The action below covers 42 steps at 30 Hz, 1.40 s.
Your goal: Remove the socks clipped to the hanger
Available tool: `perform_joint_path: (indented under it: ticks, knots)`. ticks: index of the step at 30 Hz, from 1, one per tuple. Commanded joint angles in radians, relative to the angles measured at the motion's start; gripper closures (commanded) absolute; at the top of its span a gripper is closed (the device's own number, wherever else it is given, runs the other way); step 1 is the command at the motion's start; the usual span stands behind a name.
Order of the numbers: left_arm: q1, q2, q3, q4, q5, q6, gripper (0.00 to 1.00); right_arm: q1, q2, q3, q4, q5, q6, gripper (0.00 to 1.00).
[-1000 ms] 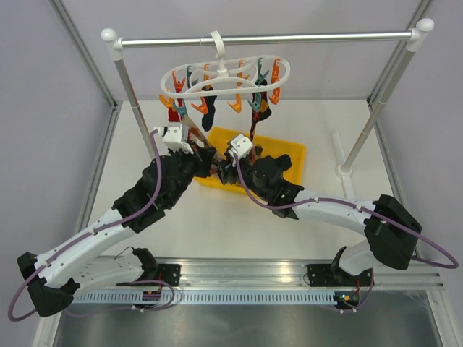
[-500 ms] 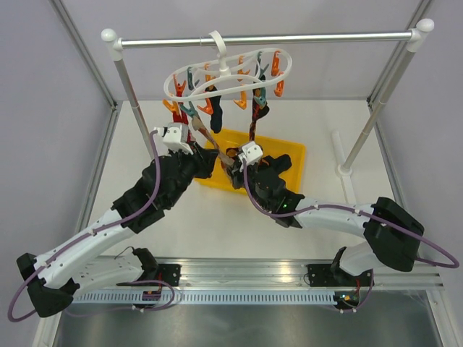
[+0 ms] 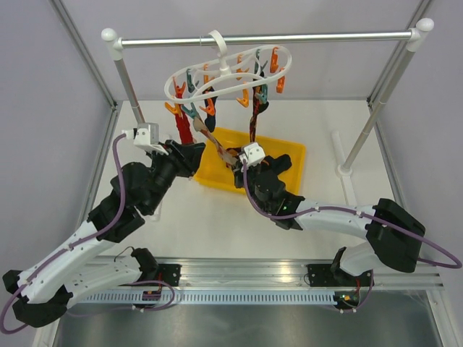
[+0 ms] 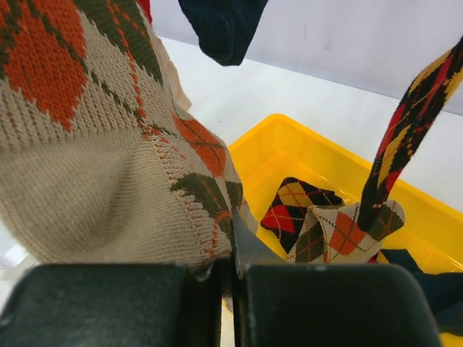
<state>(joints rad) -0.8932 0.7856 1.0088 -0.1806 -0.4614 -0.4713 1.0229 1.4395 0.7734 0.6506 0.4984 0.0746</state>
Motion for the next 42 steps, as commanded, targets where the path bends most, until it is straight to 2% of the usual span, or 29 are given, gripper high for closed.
perform_joint_path:
  ticks: [1, 7, 11, 14, 26, 42]
  knots:
    - [0.002, 0.004, 0.079, 0.013, -0.069, -0.019, 0.57, 0.012, -0.014, 0.013, 0.034, 0.035, -0.012, 0.99]
    - [0.002, 0.043, 0.142, 0.064, -0.086, -0.004, 0.55, 0.025, 0.007, 0.029, 0.030, 0.066, -0.021, 0.99]
    - [0.000, 0.087, 0.189, 0.075, -0.089, 0.014, 0.46, 0.029, 0.012, 0.038, 0.034, 0.078, -0.029, 0.99]
    - [0.000, 0.112, 0.220, 0.081, -0.112, 0.026, 0.44, 0.031, 0.018, 0.049, 0.029, 0.080, -0.032, 0.99]
    - [0.002, 0.139, 0.237, 0.093, -0.195, 0.033, 0.48, 0.037, 0.021, 0.063, 0.014, 0.084, -0.042, 0.99]
    - [0.002, 0.132, 0.243, 0.055, -0.247, 0.046, 0.45, 0.037, 0.018, 0.069, 0.004, 0.077, -0.039, 0.99]
